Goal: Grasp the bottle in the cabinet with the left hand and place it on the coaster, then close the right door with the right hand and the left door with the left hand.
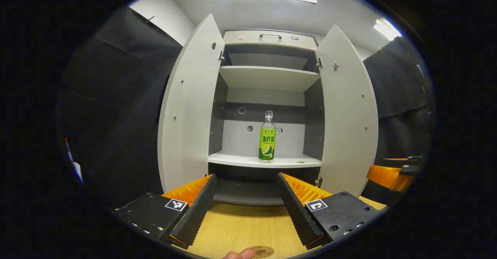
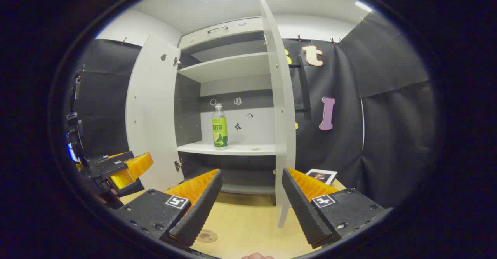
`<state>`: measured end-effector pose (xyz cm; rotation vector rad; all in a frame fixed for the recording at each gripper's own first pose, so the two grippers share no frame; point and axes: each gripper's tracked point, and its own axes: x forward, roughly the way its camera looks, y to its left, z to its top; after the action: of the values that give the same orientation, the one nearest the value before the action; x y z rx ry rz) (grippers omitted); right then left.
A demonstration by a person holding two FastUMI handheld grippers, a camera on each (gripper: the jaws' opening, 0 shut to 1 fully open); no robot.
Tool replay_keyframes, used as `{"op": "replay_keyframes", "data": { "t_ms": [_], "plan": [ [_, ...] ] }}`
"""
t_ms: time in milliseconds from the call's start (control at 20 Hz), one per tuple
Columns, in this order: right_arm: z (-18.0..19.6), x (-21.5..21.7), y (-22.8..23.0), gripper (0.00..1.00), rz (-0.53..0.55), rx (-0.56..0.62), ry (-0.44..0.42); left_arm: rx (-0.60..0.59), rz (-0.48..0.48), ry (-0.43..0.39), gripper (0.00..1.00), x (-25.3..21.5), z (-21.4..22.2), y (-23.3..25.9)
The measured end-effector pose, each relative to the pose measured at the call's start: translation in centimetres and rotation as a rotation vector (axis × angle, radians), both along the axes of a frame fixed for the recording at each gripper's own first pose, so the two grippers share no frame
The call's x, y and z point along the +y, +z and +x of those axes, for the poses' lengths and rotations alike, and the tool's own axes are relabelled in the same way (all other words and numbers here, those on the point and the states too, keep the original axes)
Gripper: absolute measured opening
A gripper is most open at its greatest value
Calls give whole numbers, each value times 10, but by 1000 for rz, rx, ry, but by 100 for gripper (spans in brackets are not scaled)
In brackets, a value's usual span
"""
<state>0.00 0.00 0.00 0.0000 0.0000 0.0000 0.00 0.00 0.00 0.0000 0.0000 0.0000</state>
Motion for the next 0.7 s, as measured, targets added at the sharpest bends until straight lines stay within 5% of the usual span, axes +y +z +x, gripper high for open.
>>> {"op": "replay_keyframes", "data": {
  "t_ms": [700],
  "plan": [
    [-9,4,2,98,-10,2,-7,-29,25,-10,94,-3,-6,10]
  ]
}}
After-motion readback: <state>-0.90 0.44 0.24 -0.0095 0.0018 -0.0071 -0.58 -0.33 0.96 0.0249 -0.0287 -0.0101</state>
